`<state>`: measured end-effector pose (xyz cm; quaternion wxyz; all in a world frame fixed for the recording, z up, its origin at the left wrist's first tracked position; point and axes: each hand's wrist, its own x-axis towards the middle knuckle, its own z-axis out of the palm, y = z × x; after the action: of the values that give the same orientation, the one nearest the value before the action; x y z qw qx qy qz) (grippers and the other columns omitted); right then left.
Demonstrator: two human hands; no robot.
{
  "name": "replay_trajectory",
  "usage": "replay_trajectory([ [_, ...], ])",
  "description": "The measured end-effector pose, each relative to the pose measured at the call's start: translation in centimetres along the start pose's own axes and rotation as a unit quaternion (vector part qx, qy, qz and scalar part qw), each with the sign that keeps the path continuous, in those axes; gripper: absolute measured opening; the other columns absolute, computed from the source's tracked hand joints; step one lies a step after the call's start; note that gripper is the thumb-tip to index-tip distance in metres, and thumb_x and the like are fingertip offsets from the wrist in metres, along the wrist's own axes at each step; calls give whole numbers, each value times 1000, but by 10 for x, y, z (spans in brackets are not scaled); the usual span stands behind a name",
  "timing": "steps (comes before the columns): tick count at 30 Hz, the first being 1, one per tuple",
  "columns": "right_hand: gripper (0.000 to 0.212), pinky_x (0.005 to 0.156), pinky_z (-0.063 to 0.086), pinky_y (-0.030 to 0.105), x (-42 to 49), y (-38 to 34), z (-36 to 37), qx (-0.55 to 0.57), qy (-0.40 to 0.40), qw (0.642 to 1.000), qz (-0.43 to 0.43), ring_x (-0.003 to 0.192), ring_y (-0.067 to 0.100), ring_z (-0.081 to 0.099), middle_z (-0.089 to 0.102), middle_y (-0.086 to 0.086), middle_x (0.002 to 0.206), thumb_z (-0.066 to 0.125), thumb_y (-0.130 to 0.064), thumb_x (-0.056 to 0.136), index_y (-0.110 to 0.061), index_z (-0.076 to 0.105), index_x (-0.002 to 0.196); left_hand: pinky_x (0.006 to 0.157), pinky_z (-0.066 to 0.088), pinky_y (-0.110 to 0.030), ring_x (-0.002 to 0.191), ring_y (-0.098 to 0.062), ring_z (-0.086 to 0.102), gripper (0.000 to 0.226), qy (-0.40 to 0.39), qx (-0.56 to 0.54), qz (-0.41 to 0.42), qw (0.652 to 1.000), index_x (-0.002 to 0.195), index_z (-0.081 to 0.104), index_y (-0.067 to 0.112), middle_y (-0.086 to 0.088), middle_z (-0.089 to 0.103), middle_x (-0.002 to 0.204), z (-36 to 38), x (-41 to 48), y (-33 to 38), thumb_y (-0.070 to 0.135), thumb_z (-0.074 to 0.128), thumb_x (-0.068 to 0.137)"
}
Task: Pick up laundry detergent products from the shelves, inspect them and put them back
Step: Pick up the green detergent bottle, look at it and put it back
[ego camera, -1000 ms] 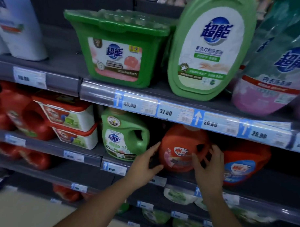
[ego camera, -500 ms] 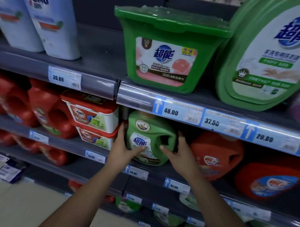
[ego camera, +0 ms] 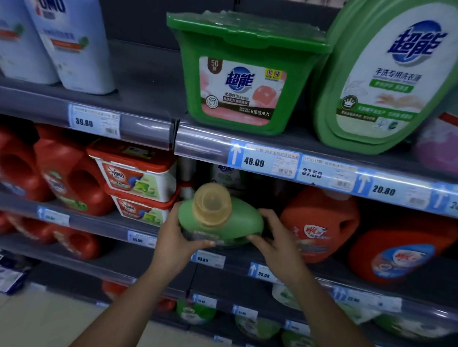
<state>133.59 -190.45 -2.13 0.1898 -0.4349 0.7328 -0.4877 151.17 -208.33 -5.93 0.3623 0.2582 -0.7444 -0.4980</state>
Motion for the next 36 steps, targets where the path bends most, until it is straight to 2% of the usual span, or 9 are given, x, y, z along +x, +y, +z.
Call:
replay_trajectory([
  [3,42,104,51,58,-16,-4,2,37,9,999,-22,120,25,62,63,8,126,73,-17,90,-20,59,129,78,51,-4,106,8,66,85,34,-13,16,999,119,57,57,27,71,114,-2,-21,7,35,102,50],
  [10,44,96,53,62,-61,-26,-5,94,11,995,-43,118,30,65,66,3,124,72,-28,88,-26,61,130,81,50,-4,110,10,65,92,54,19,38,998,128,55,55,28,69,120,-21,-69,50,58,98,47],
  [15,42,97,55,48,-100,-39,0,175,15,984,-39,117,20,65,68,-8,124,71,-39,88,-41,61,130,78,51,-4,105,9,68,90,38,26,26,999,121,56,60,28,72,113,-28,-114,85,44,100,44],
  [17,44,100,55,43,-114,-42,5,218,39,975,-26,121,22,66,70,-5,127,73,-52,89,-41,63,130,81,56,-11,105,4,70,91,25,25,18,999,123,57,59,22,74,114,-31,-130,96,39,101,46],
  [20,59,101,55,44,-132,-47,16,290,71,954,12,123,23,68,74,-1,128,79,-67,80,-36,67,129,89,62,-36,105,-7,74,89,18,15,0,1000,127,62,44,12,77,115,-33,-152,108,37,102,47],
  [25,63,104,55,45,-150,-64,36,402,109,907,65,122,27,70,77,7,126,93,-58,64,-32,77,119,73,62,-19,95,1,75,104,26,2,-11,1000,135,52,56,23,74,108,-51,-167,115,46,100,43],
  [29,35,109,51,53,-150,-81,45,465,144,868,99,126,34,68,77,13,127,77,-33,80,-26,79,114,94,61,-38,117,-8,70,90,-62,-44,2,997,138,56,50,17,71,130,-84,-154,111,39,97,59],
  [31,31,109,51,52,-144,-90,51,478,154,858,108,125,35,69,76,15,127,70,-28,86,-21,79,114,100,58,-34,127,-9,65,93,-116,-61,10,991,144,51,52,17,65,141,-100,-143,108,35,95,64],
  [36,30,105,54,50,-122,-111,75,460,187,860,120,116,30,74,77,16,123,70,-30,89,-18,78,114,91,62,-48,116,-20,73,93,-143,-112,4,983,140,58,45,8,71,132,-129,-111,90,29,98,57],
])
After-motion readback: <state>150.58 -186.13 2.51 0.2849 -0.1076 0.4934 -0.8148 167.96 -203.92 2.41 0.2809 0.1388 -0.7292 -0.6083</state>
